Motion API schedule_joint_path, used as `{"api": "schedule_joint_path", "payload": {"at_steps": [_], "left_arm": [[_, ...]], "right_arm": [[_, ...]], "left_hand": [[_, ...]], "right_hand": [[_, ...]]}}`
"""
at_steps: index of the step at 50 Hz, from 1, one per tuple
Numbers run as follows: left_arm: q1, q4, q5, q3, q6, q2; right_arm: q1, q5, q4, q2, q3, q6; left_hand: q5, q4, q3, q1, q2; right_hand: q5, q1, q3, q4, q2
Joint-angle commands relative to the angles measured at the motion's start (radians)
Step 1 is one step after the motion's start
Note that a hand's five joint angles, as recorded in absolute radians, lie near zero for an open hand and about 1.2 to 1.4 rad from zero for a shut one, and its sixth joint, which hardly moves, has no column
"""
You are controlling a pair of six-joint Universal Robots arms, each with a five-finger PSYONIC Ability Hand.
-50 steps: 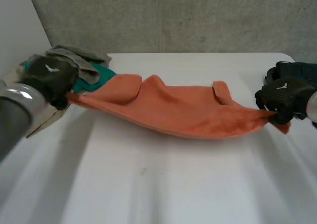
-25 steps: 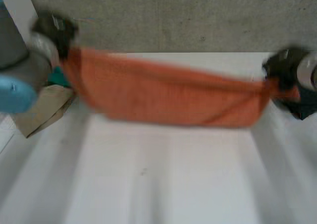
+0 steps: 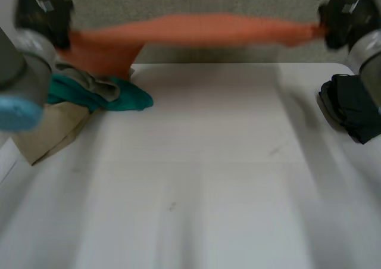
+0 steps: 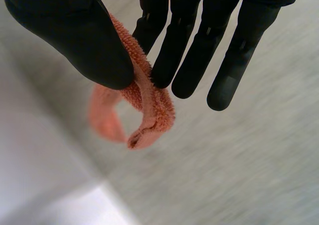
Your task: Fold the laundry.
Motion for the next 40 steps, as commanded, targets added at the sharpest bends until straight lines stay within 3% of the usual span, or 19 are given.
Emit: {"api": "schedule_joint_path", "payload": {"at_steps": [1,8,12,18,23,31,40], "left_arm": [[-0.034,0.08,0.043,-0.268,0.039,-0.071],[-0.051,0.118,0.05,-0.384,0.108,-0.102],[-0.043,0.117,0.051,-0.395,0.089,-0.059],[-0.034,0.106,0.054,-0.407,0.054,-0.003],[-0.022,0.095,0.056,-0.413,0.027,0.022],[0.007,0.077,0.063,-0.399,-0.023,0.03],[0.01,0.074,0.069,-0.391,-0.023,0.018]], "right_arm": [[-0.014,-0.053,0.184,0.117,0.111,-0.055],[-0.043,-0.063,0.302,0.202,0.16,-0.122],[-0.066,-0.061,0.35,0.151,0.164,-0.075],[-0.117,-0.072,0.393,0.045,0.198,0.037],[-0.163,-0.102,0.424,-0.004,0.246,0.01],[-0.221,-0.233,0.404,-0.03,0.422,-0.197],[-0.232,-0.322,0.257,-0.004,0.491,-0.246]], "left_hand": [[0.241,0.2,0.208,0.236,0.199],[0.241,0.2,0.208,0.236,0.199],[0.241,0.2,0.208,0.236,0.199],[0.241,0.2,0.208,0.236,0.199],[0.241,0.2,0.208,0.236,0.199],[0.241,0.2,0.208,0.236,0.199],[0.241,0.2,0.208,0.236,0.199]], "right_hand": [[0.206,0.301,0.207,0.198,0.228],[0.206,0.301,0.207,0.198,0.228],[-0.448,-0.353,-0.446,-0.455,-0.425],[-0.746,-0.65,-0.744,-0.753,-0.723],[-0.723,-0.627,-0.721,-0.73,-0.7],[-0.4,-0.305,-0.398,-0.407,-0.377],[-0.493,-0.398,-0.492,-0.501,-0.471]]}}
